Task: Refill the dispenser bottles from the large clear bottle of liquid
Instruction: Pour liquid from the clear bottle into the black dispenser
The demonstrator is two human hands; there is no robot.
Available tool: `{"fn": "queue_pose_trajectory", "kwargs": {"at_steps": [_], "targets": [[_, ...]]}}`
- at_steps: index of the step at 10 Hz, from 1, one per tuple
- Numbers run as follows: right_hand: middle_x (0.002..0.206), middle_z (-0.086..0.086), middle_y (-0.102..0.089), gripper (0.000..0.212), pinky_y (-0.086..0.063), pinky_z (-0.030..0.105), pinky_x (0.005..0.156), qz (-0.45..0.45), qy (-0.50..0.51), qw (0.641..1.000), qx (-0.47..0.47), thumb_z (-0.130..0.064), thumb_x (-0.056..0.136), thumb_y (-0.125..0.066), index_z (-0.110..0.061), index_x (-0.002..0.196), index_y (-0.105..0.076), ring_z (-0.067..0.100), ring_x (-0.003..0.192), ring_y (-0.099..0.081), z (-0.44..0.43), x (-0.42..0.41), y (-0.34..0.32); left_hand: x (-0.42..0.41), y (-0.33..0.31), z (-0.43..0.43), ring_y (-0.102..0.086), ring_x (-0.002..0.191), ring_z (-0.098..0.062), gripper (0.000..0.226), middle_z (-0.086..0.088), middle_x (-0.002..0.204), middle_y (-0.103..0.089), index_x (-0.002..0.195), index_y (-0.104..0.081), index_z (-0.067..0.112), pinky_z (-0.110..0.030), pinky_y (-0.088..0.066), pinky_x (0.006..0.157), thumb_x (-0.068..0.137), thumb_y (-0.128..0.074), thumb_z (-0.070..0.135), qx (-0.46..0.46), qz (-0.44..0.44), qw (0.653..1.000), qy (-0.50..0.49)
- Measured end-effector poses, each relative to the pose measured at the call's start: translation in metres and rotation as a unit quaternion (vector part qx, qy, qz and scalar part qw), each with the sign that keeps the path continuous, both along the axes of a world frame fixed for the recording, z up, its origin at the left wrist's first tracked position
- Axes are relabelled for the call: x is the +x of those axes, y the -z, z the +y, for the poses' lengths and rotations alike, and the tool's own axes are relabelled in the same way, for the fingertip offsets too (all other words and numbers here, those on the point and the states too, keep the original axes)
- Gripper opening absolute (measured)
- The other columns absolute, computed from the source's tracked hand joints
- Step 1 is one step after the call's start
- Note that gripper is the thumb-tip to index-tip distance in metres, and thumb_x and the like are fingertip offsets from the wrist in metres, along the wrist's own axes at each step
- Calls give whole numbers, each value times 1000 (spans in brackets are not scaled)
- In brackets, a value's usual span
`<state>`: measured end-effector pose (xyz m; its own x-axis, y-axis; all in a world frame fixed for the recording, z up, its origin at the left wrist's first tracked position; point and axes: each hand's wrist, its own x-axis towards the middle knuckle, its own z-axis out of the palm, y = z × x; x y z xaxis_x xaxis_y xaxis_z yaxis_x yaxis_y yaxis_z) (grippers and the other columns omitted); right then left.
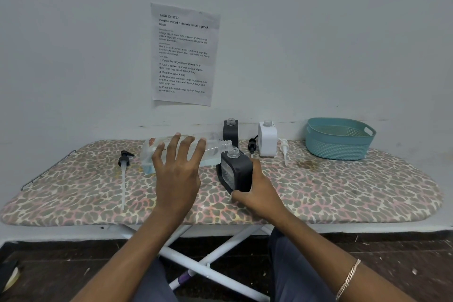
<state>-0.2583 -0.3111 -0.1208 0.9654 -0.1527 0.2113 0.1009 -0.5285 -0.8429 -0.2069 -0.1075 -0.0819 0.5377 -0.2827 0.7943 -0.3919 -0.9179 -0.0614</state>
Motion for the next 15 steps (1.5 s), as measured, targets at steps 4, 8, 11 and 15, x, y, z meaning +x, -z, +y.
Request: {"fn": "queue_pose_trajectory", "kwargs": {"at_steps": [4,8,11,15], "targets": [[105,-2,-69,74,-58,26,53,-11,-2,1000,3,-15,80,-77,-39,133,-31,15,68,-75,1,0,-1,1,0,0,-48,142,-38,74,-11,140,-60,141,-62,17,-62,-32,111,73,-69,-11,2,1,1000,-2],[105,-2,-67,76,-62,37,52,-5,-4,1000,5,-15,81,-77,-42,134,-30,17,63,-75,1,-2,-1,1,0,0,-48,141,-39,74,-12,139,-60,141,-61,17,-63,-33,110,73,-68,-11,-1,2,1000,2],[106,0,-68,75,-62,40,52,0,-3,1000,4,-16,81,-77,-40,135,-30,20,64,-75,1,-2,-1,1,0,0,-48,141,-39,73,-12,138,-60,140,-62,17,-63,-33,110,73,-67,-12,1,-1,1000,1],[108,-1,-68,79,-58,26,53,-4,-4,1000,7,-14,79,-77,-38,137,-31,15,67,-75,0,1,0,2,0,-1,-48,141,-39,73,-11,139,-61,140,-62,18,-63,-33,111,73,-69,-11,1,-2,1000,-1]]}}
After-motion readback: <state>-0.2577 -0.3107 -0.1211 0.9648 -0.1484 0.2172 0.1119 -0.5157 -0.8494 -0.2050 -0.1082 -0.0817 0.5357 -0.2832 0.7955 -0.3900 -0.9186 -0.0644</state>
